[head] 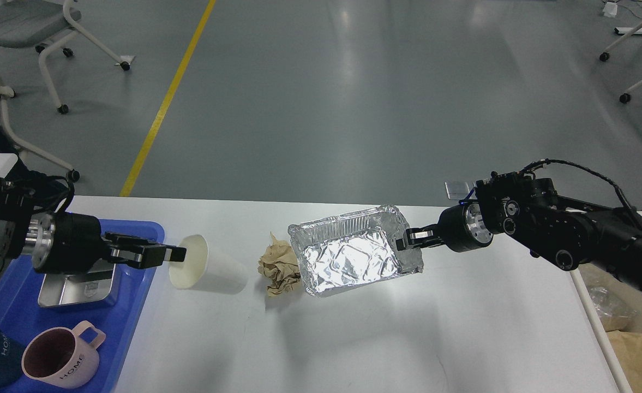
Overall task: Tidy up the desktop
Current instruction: 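Grasp the paper cup with the left gripper and lift it, then move the paper cup over the held foil tray and drop it in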
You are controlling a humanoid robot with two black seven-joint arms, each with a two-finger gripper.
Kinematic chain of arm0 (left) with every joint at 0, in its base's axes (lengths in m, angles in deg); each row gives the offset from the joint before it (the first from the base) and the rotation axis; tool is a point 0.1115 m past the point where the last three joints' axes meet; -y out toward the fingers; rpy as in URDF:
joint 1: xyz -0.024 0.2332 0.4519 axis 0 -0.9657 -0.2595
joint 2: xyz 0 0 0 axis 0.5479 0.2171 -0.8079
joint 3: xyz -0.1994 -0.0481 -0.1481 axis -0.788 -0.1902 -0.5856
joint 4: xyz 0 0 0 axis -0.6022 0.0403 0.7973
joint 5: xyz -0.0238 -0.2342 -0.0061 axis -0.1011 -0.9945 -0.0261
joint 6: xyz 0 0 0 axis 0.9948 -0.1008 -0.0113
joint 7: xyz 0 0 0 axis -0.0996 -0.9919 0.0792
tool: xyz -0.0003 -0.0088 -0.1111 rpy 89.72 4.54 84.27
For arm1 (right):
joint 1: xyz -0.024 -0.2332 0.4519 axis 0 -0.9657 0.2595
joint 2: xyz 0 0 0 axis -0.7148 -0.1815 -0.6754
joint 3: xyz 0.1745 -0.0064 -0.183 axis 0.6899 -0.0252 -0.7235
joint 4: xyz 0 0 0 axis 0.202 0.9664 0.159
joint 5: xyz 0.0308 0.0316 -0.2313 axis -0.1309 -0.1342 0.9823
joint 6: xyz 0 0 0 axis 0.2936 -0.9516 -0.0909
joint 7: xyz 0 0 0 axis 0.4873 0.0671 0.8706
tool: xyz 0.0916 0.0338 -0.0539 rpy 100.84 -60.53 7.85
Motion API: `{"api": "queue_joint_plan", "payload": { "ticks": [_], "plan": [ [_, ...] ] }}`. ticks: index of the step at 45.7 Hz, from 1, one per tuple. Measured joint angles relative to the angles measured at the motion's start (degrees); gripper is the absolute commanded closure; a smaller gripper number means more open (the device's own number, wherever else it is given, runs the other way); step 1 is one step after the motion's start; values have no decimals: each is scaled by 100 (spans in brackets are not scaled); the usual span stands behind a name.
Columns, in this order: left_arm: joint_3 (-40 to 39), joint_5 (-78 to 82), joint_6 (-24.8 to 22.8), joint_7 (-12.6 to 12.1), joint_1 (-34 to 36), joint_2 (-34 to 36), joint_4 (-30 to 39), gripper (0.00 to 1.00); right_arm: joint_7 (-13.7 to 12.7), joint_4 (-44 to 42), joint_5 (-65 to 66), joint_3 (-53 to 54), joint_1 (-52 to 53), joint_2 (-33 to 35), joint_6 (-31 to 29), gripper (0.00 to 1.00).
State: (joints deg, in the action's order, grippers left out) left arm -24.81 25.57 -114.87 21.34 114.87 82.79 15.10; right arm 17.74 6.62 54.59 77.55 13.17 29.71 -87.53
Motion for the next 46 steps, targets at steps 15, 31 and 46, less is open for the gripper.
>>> {"api": "queue_joint_plan", "payload": {
  "ticks": [15,31,46],
  "plan": [
    [-51,-73,-54,-192,516,-1318,-1108,100,0,39,0,7,-19,-11,16,100],
    [180,-48,-142,-197,1181,-3202,-2444,100,9,60,1,22,3,-46,19,100],
    [671,-26,-194,-197,1311,-4163,-3180,100,9,63,0,32,4,-80,19,100]
  ]
}}
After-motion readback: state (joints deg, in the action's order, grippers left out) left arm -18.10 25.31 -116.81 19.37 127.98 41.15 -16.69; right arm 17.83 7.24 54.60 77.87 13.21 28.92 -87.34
